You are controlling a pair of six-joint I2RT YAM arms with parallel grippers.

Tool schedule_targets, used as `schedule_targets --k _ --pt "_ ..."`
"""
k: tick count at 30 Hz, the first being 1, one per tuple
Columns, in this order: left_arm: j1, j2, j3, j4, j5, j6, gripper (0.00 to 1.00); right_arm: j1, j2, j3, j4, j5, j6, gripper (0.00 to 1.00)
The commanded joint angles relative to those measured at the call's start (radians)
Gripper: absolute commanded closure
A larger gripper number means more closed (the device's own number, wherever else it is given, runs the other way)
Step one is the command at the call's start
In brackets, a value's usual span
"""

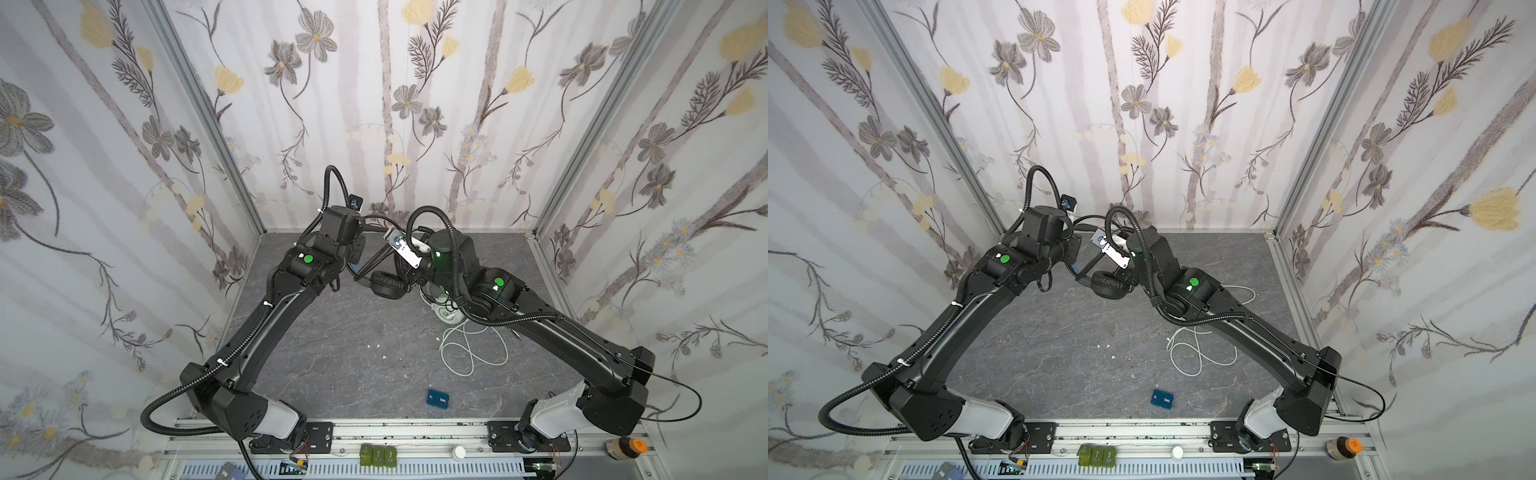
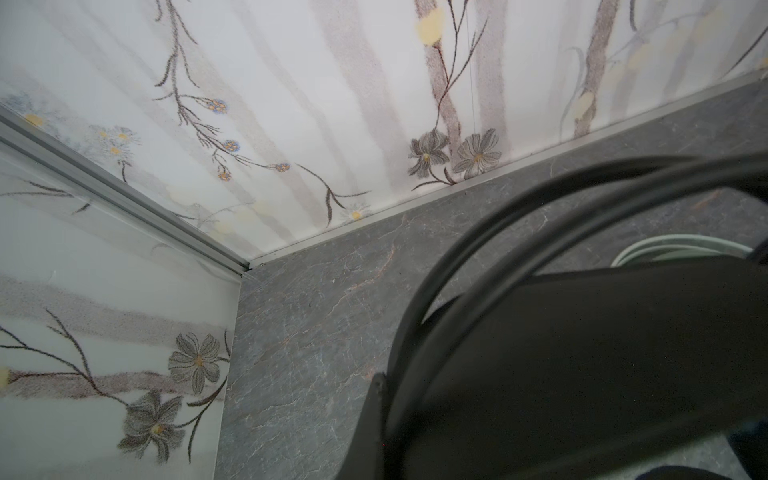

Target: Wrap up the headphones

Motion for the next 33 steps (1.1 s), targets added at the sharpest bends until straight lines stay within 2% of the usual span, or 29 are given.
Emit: schedule_targets --k 1,7,13,18,21,24,29,33 --pt "0.001 -0.021 0.015 -0.067 0.048 0.042 1.00 -0.010 0.006 0.015 0.028 0.080 -0.057 0.96" --pt "0.000 -0.031 0.035 -0.144 0.042 0.065 1.00 -0.055 -0.005 -0.005 0.028 0.109 -0.042 0.96" --pt "-0.002 -0.065 0.017 -0.147 0.259 0.090 1.00 -0.093 -0.021 -0.019 0.033 0.079 -0.043 0.95" --pt "-0.002 -0.070 0.025 -0.148 0.318 0.062 1.00 -0.092 -0.041 -0.079 0.060 0.045 -0.058 0.94" --pt "-0.002 -0.080 0.026 -0.144 0.331 0.045 1.00 -0.092 -0.089 -0.137 0.093 0.013 -0.058 0.93" --pt "0.001 -0.092 0.034 -0.143 0.341 0.035 1.00 -0.138 -0.115 -0.189 0.121 -0.022 -0.047 0.91" --pt "0.002 -0.101 0.068 -0.159 0.370 0.041 1.00 -0.180 -0.153 -0.252 0.149 -0.151 -0.029 0.85" --pt "0.002 -0.117 0.085 -0.146 0.408 0.037 1.00 -0.230 -0.167 -0.307 0.201 -0.249 0.034 0.84"
